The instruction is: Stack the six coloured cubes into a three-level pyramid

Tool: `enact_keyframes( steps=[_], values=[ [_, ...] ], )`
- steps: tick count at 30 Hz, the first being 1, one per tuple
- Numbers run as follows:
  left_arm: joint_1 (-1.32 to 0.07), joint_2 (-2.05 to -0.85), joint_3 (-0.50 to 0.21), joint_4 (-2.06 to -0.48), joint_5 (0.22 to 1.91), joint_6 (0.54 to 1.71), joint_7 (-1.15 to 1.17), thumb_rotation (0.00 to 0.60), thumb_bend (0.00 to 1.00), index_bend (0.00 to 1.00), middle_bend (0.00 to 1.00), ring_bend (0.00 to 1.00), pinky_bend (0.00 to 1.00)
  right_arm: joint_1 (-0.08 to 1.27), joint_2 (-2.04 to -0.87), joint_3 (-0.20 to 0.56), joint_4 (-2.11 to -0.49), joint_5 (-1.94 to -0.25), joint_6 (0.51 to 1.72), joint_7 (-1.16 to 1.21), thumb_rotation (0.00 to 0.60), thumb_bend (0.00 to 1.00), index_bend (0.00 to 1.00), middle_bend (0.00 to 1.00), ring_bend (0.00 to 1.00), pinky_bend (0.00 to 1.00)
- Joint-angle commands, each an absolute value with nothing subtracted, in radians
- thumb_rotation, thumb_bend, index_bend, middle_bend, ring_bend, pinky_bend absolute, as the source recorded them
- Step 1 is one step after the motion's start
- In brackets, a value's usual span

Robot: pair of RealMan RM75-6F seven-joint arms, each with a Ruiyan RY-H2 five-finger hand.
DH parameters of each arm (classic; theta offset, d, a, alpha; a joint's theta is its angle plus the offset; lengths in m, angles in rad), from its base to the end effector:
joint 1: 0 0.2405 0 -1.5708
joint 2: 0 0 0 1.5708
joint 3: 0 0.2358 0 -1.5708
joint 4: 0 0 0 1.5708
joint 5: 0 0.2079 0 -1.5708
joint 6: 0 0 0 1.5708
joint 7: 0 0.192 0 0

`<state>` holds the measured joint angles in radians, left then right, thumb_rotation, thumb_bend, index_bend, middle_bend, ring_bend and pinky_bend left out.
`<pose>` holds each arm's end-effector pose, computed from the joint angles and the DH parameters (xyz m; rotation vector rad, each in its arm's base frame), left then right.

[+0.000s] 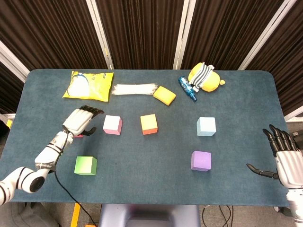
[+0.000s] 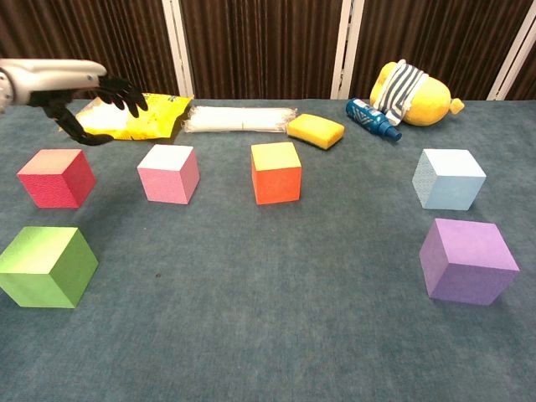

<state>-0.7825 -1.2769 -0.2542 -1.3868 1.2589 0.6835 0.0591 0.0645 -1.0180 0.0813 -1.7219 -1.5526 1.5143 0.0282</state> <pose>-0.1519 0.4305 0.0475 -1.9197 -0.9028 -0.8222 -0.2668 -0.2263 0.1782 1.3808 -0.8751 0.9912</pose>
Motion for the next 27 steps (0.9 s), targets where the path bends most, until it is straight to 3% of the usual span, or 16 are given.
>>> enact_keyframes(
  steps=[1,11,21,27],
  values=[
    [-0.846,-1.339,-0.239,-1.297,1.206,0.613,0.094,0.600,0.41,0.17,0.18,0.16,0.16,0.077,-1.021,0.087,-1.726,-1.539,1.495,0.022,0.390,0.02,0.00,0.04,0.00,0.17],
    [-0.895,-1.389,-0.211,-1.232,1.141,0.522,0.053,0.600,0.38,0.00,0.05,0.08,0.13,0.104,-1.035,0.095,-1.722,-1.510,1.452,0.021,0.389,0.02,0.00,0.04,0.00,0.17],
    [-0.936,-1.436,-0.196,-1.166,1.141,0.479,0.006,0.600,0.38,0.00,0.04,0.07,0.13,0.111,-1.039,0.094,-1.715,-1.494,1.440,0.033,0.387,0.02,0.00,0.04,0.00,0.17],
    [-0.948,-1.473,-0.190,-1.117,1.137,0.484,-0.011,0.600,0.38,0.09,0.13,0.12,0.13,0.111,-1.047,0.093,-1.707,-1.484,1.437,0.035,0.388,0.02,0.00,0.04,0.00,0.17]
  ],
)
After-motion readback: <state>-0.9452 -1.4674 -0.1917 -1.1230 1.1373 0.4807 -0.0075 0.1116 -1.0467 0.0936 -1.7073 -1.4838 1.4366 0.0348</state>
